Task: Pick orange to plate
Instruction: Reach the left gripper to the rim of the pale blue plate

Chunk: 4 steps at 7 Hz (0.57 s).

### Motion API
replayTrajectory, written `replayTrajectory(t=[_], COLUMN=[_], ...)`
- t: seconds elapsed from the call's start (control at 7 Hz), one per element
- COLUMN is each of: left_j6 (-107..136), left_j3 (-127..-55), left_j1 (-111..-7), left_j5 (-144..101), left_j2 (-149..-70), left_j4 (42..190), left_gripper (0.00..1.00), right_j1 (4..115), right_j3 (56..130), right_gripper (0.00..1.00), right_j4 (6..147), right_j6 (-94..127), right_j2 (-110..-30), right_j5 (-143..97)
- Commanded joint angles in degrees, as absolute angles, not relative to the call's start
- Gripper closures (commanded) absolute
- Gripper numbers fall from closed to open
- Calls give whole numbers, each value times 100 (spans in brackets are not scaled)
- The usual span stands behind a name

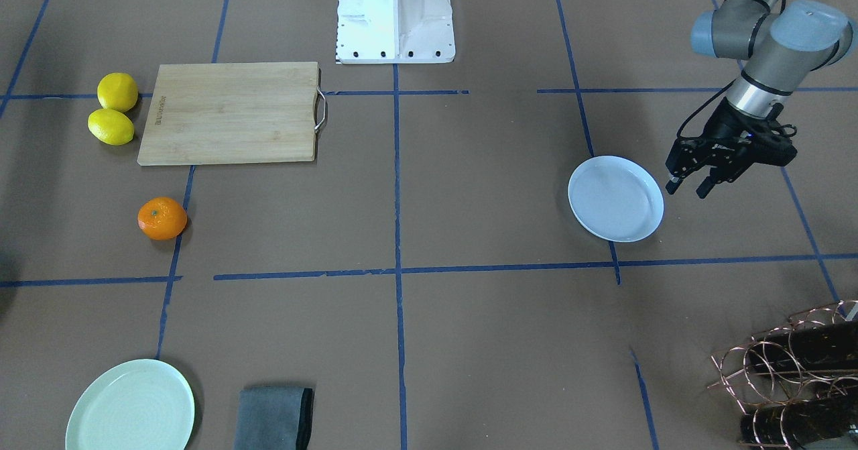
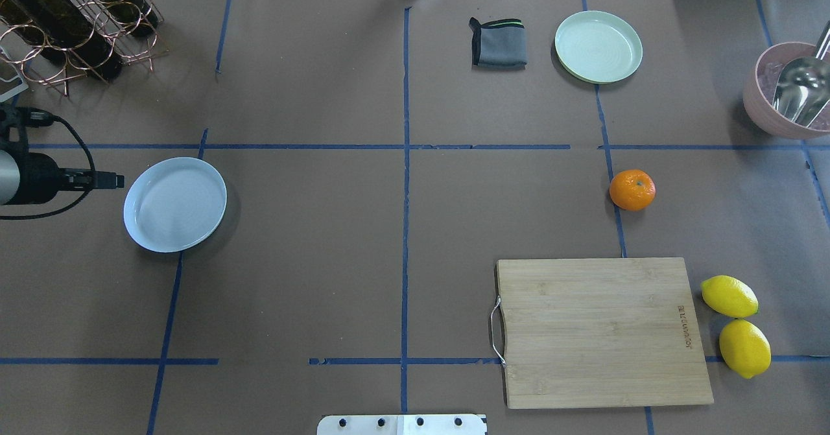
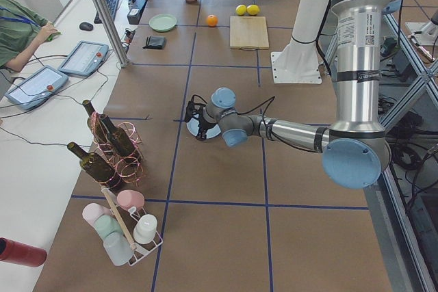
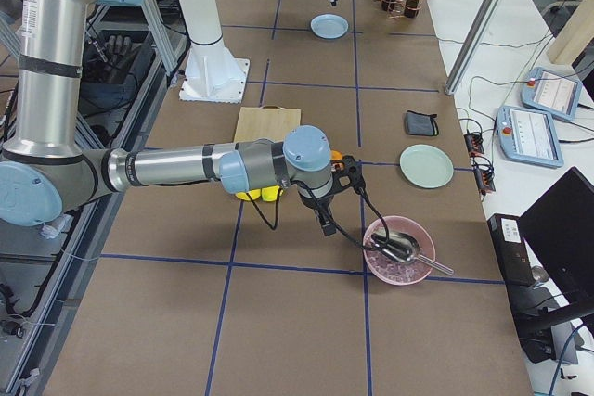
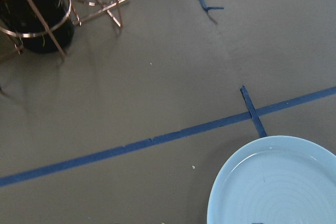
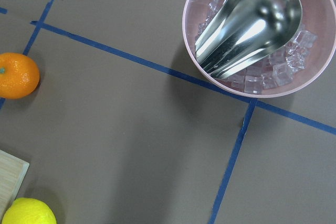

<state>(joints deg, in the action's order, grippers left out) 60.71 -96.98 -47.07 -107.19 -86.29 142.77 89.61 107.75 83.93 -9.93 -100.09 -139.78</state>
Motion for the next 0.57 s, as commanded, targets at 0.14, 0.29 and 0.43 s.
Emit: replayTrajectory(t=[0.14,0.29,0.43], left_j6=[6539,6539,6539], left_j3=[-9458,-9405,-9404], left_j1=[-4334,-4298,-4263], left_j5=[-10284,-10248,-10248], left_j2=[-8657,-8675,-8684], left_j4=[14282,14282,14282], left_gripper=[46,47,57], right_j1=[8965,8965,8965], right_j3=[10775,10775,10767], right_gripper=[0,0,0], right_j4=[8394,8394,8394], right_j6=[-993,-993,-993], right_j2=[-10020,-10020,-10020], right_j5=[-13975,-13975,-13975])
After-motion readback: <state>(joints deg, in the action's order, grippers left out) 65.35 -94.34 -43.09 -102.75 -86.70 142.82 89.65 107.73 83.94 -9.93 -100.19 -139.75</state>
